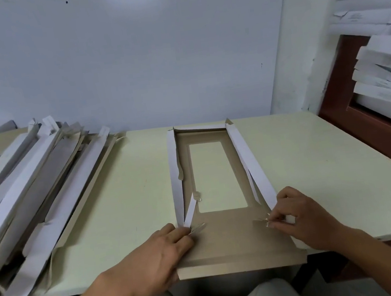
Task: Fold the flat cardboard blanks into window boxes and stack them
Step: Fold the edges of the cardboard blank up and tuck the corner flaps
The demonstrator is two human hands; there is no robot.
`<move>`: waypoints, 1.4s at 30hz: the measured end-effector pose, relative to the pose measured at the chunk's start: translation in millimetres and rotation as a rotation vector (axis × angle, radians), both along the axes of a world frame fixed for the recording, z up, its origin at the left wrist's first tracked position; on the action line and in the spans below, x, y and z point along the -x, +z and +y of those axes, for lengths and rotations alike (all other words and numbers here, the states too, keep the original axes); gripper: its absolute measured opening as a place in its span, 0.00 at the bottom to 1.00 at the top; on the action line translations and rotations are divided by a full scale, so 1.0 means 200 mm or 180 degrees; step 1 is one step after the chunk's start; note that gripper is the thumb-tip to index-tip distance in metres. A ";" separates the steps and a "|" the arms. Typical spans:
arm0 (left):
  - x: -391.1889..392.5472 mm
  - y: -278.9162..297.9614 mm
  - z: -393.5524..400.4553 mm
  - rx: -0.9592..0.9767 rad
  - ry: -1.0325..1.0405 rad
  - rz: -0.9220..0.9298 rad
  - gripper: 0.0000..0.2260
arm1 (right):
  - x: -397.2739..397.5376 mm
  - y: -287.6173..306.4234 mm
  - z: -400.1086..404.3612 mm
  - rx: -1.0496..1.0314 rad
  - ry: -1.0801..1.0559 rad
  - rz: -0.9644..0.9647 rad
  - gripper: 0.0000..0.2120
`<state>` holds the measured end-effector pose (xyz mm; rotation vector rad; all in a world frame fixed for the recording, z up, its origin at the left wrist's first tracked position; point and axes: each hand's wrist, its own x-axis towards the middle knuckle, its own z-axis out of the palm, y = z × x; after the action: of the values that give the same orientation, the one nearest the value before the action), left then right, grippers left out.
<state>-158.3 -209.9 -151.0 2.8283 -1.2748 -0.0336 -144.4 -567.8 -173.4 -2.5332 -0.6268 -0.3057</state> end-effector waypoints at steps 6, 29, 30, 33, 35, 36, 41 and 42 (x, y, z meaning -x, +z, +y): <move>-0.04 -0.03 0.01 0.1065 0.0428 0.0397 0.06 | 0.01 0.02 -0.02 0.0106 0.0043 -0.0261 0.07; -0.15 -0.03 -0.12 0.2143 0.2265 0.0808 0.05 | -0.02 0.12 -0.05 -0.0953 -0.0207 0.1811 0.18; -0.15 -0.03 -0.13 0.2061 0.2288 0.0733 0.08 | -0.02 0.11 -0.03 -0.0931 -0.0248 0.1644 0.15; -0.15 -0.04 -0.14 0.1899 0.2345 0.0430 0.12 | 0.00 0.09 0.02 -0.0584 -0.0438 0.0985 0.13; -0.15 -0.05 -0.16 0.1670 0.2397 0.0320 0.11 | 0.02 0.09 0.04 -0.0191 -0.0429 0.0499 0.08; -0.15 -0.05 -0.16 0.1535 0.2422 0.0280 0.09 | 0.03 0.09 0.05 0.0036 -0.0356 0.0367 0.03; -0.18 -0.07 -0.18 0.1026 0.2403 0.0012 0.03 | 0.04 0.09 0.09 0.1278 -0.0017 0.0232 0.21; -0.19 -0.08 -0.18 0.0962 0.2390 -0.0063 0.04 | 0.04 0.09 0.10 0.1417 -0.0009 0.0186 0.20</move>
<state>-120.7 -246.1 -166.5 2.8269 -0.1335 0.1904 -152.0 -548.0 -156.0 -2.9526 -0.7349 -0.0979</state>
